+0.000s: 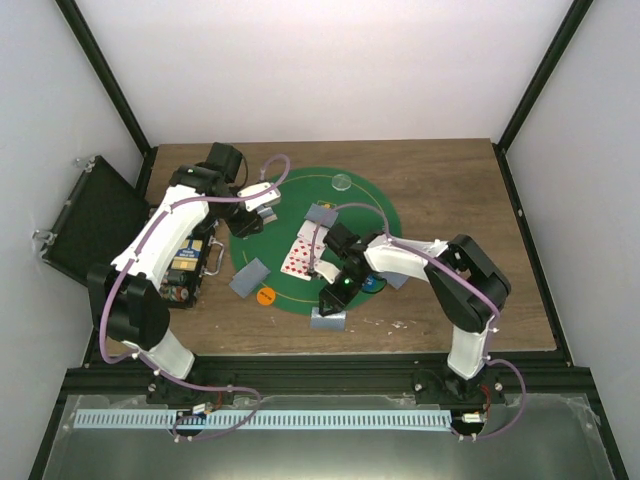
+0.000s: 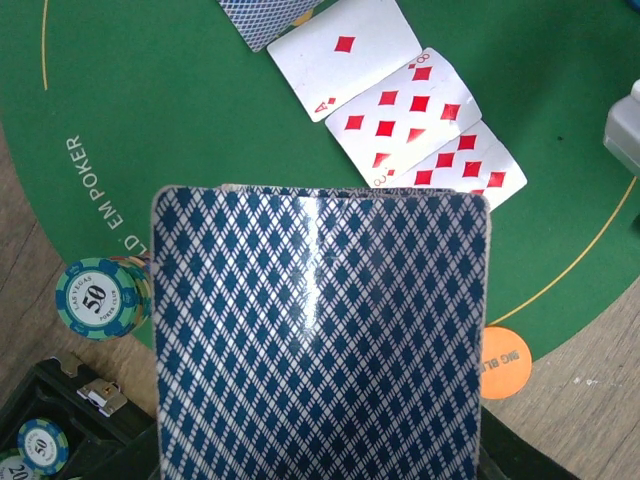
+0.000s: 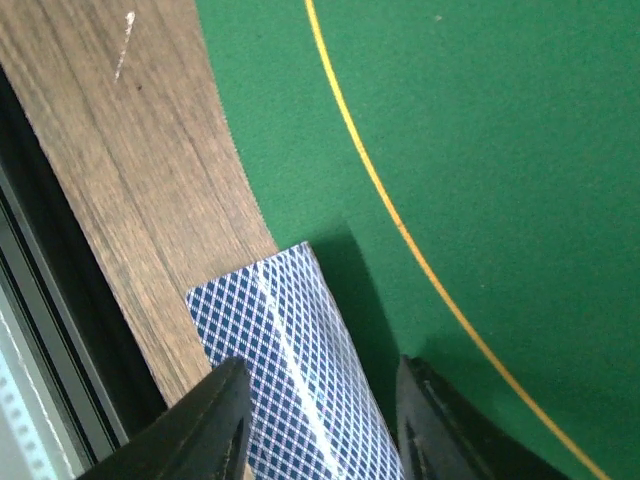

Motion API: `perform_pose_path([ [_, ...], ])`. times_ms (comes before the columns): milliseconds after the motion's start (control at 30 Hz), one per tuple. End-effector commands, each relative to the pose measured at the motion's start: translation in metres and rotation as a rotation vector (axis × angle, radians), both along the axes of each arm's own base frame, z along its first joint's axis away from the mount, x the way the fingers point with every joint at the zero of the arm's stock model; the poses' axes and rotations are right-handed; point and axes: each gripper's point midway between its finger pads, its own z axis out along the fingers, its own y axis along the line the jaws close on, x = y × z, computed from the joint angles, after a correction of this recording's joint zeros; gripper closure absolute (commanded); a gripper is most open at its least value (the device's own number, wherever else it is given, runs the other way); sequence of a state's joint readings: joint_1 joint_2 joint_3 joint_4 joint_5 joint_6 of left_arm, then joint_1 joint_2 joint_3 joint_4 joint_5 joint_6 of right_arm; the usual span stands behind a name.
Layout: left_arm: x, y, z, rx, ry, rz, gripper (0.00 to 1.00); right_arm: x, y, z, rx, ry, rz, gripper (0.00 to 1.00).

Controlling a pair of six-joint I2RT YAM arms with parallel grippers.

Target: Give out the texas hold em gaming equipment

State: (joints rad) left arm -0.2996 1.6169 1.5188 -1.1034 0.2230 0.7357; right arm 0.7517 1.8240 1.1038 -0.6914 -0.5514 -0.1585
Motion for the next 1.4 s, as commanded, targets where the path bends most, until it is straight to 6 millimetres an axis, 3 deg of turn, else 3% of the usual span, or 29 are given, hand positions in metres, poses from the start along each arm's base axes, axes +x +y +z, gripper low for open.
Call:
perform_pose_path([
  [0,-0.004,-0.001,0.009,-0.024,-0.015,-0.006,0.56,-0.007,0.000,-0.012,-0.040,0.007,0.030,0.63],
  [233,-0.005,-0.001,0.009,-0.024,-0.016,-0.008,0.56,-0.011,-0.004,-0.017,-0.082,-0.017,0.054,0.82],
  [333,-0.004,-0.001,0.009,-0.024,-0.016,-0.008,0.56,-0.004,0.002,0.000,-0.043,-0.068,0.065,0.97],
  [500,-0.005,-0.001,0.011,-0.025,-0.018,-0.006,0.56,0.014,0.016,0.045,0.055,-0.214,0.102,0.99],
  [567,-0.005,0.000,0.010,-0.024,-0.018,-0.003,0.56,0.031,0.016,0.063,0.075,-0.299,0.097,0.99],
  [700,-0.005,0.002,0.011,-0.026,-0.018,0.003,0.56,0.091,-0.001,0.096,0.084,-0.472,0.026,0.99],
  [867,-0.006,0.002,0.011,-0.028,-0.016,0.006,0.56,0.209,-0.032,0.125,-0.035,-0.719,-0.120,0.99],
  [1033,-0.008,0.004,0.010,-0.025,-0.015,0.008,0.56,0.303,-0.032,0.141,-0.059,-0.883,-0.159,0.99],
  [1200,-0.009,0.005,0.005,-0.020,-0.005,0.011,0.56,0.357,-0.024,0.120,-0.117,-0.979,-0.133,0.99],
  [1367,-0.007,0.005,0.004,-0.019,-0.002,0.011,0.56,0.368,-0.017,0.085,-0.141,-0.960,-0.072,0.99],
])
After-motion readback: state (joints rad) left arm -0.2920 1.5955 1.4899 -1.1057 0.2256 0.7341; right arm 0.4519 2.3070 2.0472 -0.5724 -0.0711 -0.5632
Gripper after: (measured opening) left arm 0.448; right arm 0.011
